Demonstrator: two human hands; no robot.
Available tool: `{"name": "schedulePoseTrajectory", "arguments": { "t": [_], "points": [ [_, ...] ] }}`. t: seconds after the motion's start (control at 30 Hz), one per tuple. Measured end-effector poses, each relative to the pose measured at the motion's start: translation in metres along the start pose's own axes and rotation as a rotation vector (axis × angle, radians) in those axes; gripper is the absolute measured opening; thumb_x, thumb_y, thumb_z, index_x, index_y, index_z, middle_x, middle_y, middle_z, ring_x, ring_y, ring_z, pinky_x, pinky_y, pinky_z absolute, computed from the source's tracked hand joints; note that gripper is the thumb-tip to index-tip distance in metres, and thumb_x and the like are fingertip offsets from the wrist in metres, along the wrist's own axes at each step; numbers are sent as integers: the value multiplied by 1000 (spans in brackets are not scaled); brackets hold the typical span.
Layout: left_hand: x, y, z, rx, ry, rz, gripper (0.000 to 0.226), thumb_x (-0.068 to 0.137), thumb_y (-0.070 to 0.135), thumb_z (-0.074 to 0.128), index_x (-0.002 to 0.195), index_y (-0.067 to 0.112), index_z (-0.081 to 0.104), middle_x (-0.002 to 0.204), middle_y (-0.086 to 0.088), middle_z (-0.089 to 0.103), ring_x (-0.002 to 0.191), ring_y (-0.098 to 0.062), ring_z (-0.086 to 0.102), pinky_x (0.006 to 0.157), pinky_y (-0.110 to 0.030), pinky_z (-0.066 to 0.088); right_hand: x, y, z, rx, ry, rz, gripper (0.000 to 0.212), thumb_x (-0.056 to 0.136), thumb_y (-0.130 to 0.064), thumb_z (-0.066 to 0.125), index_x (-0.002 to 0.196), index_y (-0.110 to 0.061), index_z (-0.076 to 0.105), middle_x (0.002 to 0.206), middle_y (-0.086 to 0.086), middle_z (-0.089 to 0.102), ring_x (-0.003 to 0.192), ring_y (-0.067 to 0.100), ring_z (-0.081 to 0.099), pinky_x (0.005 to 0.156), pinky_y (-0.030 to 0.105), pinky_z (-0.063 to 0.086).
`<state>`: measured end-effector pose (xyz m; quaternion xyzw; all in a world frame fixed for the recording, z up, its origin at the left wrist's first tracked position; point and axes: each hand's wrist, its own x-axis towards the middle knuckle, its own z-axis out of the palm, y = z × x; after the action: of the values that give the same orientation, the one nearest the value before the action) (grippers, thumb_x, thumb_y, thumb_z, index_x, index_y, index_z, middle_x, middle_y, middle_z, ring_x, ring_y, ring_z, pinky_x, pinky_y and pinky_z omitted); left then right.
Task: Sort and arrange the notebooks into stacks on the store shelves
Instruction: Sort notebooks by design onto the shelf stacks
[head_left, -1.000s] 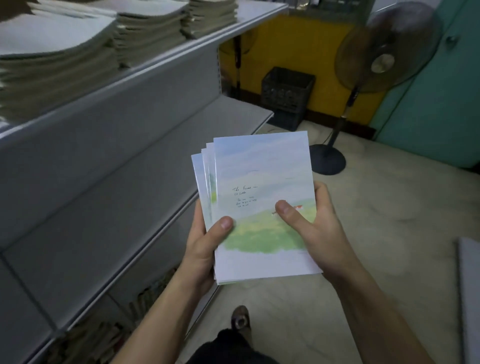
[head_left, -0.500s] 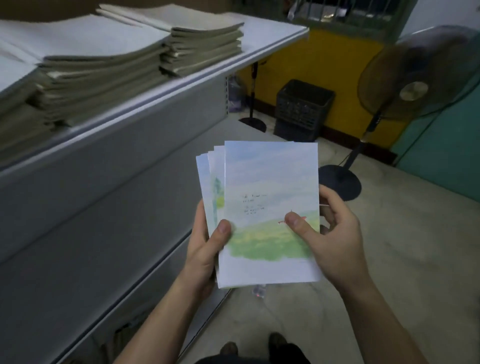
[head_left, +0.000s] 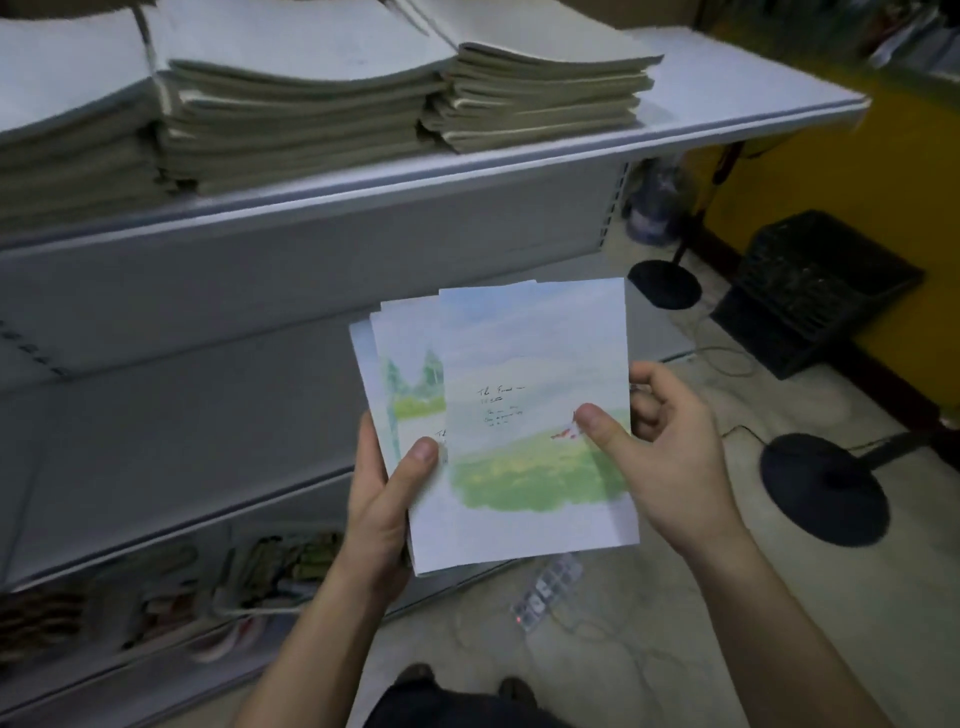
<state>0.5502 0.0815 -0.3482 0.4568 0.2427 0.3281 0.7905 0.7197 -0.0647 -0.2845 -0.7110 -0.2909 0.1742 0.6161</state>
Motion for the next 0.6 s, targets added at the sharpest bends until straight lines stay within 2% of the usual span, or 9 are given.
{"name": "schedulePoseTrajectory", "arguments": {
  "t": [0.1, 0.17, 0.27, 0.33, 0.4, 0.43, 0.5, 0.53, 0.6],
  "points": [
    [-14, -5, -8, -4, 100, 26, 80, 78, 34, 75, 150, 25, 42, 141, -13, 62, 124, -42, 63, 97, -64, 53, 6, 9, 7, -6, -127, 14, 27, 89, -7, 73, 108, -20, 59, 93, -1, 78, 85, 24, 75, 81, 54, 58],
    [-23, -5, -16, -1, 165, 39, 81, 78, 35, 76, 151, 25, 42, 142, -13, 61, 126, -43, 61, 98, -66, 52, 10, 13, 14, -12, -188, 5, 26, 90, -10, 73, 107, -22, 57, 87, 1, 78, 78, 30, 73, 74, 55, 57],
    [-38, -1, -43, 41, 278, 64, 89, 75, 41, 84, 152, 25, 42, 145, -14, 59, 129, -42, 59, 103, -67, 48, 26, 25, 30, 8, -265, 29, 27, 90, -23, 74, 108, -29, 55, 86, 13, 76, 79, 47, 69, 70, 66, 55],
    [-51, 5, -75, 76, 357, 86, 76, 82, 34, 73, 151, 23, 43, 143, -16, 60, 128, -43, 59, 102, -66, 49, 39, 37, 46, 29, -313, 65, 27, 89, -25, 74, 107, -32, 54, 88, 24, 73, 78, 48, 68, 71, 70, 52],
    [-68, 12, -115, 120, 421, 129, 66, 89, 26, 62, 151, 20, 42, 143, -19, 59, 128, -46, 58, 100, -65, 50, 51, 46, 68, 50, -349, 103, 28, 92, -18, 72, 108, -32, 54, 93, 30, 70, 79, 44, 69, 76, 64, 54],
    [-78, 15, -134, 142, 455, 152, 63, 91, 23, 58, 151, 19, 42, 144, -19, 58, 128, -47, 58, 99, -65, 50, 57, 50, 81, 52, -368, 119, 28, 93, -15, 71, 110, -31, 55, 95, 27, 71, 84, 41, 71, 78, 56, 57],
    [-101, 20, -163, 163, 538, 190, 55, 98, 16, 49, 152, 19, 42, 145, -18, 57, 128, -45, 58, 97, -59, 54, 71, 59, 110, 12, -390, 123, 27, 93, -10, 69, 113, -22, 55, 100, 11, 74, 89, 25, 73, 74, 29, 60],
    [-113, 20, -174, 164, 577, 205, 51, 102, 12, 43, 152, 20, 42, 146, -17, 57, 127, -41, 60, 95, -56, 56, 79, 66, 126, -18, -386, 119, 27, 93, -9, 69, 114, -18, 55, 103, 7, 73, 88, 20, 73, 70, 23, 58],
    [-133, 16, -188, 147, 647, 211, 48, 107, 9, 34, 153, 22, 42, 148, -15, 56, 121, -31, 66, 92, -52, 58, 92, 79, 157, -61, -404, 145, 26, 91, -11, 70, 113, -17, 58, 105, 8, 73, 87, 19, 73, 70, 30, 60]
  ]
}}
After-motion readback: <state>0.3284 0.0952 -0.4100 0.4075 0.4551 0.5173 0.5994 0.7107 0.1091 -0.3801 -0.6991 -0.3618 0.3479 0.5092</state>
